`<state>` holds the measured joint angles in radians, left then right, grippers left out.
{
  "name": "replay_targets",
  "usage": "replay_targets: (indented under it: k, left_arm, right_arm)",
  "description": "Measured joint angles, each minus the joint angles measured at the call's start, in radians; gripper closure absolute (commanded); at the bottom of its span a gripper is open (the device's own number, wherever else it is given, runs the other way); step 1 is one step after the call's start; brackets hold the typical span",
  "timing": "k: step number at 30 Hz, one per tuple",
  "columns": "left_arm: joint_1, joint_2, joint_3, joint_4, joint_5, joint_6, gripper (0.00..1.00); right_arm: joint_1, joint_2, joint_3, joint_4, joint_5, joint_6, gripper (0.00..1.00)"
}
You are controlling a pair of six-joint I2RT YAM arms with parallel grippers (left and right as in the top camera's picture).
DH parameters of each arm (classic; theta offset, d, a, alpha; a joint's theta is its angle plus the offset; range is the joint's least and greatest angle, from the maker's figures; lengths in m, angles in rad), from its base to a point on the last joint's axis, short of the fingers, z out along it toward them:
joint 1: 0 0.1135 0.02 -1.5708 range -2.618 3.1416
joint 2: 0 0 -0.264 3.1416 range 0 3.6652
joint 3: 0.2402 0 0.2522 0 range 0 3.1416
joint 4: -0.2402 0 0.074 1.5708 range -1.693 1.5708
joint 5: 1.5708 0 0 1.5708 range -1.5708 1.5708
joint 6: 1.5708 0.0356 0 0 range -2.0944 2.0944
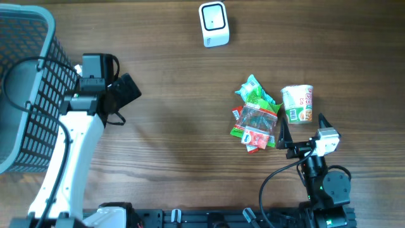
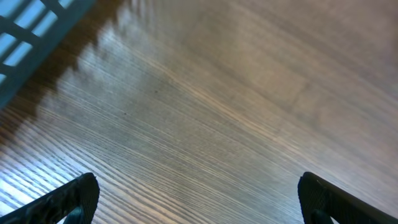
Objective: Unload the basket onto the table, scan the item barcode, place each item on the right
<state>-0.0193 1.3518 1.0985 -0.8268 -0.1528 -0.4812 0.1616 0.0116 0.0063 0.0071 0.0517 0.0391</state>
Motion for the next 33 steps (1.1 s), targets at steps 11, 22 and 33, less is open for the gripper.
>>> replay_targets:
  k: [11, 22, 33]
  left_arm:
    - [0.000, -0.782, 0.003, -0.116, 0.000, 0.000, 0.00]
    - [0.003, -1.250, -0.293, -0.123, -0.008, 0.001, 0.00]
    - [0.003, -1.338, -0.721, 1.045, 0.096, 0.091, 0.00]
  right_arm:
    - [0.000, 0.001, 0.000, 0.001, 0.000, 0.000, 0.00]
    - [0.000, -0.001, 0.000, 0.000, -0.003, 0.000, 0.00]
    - [0.000, -0.001, 0.000, 0.000, -0.004, 0.000, 0.00]
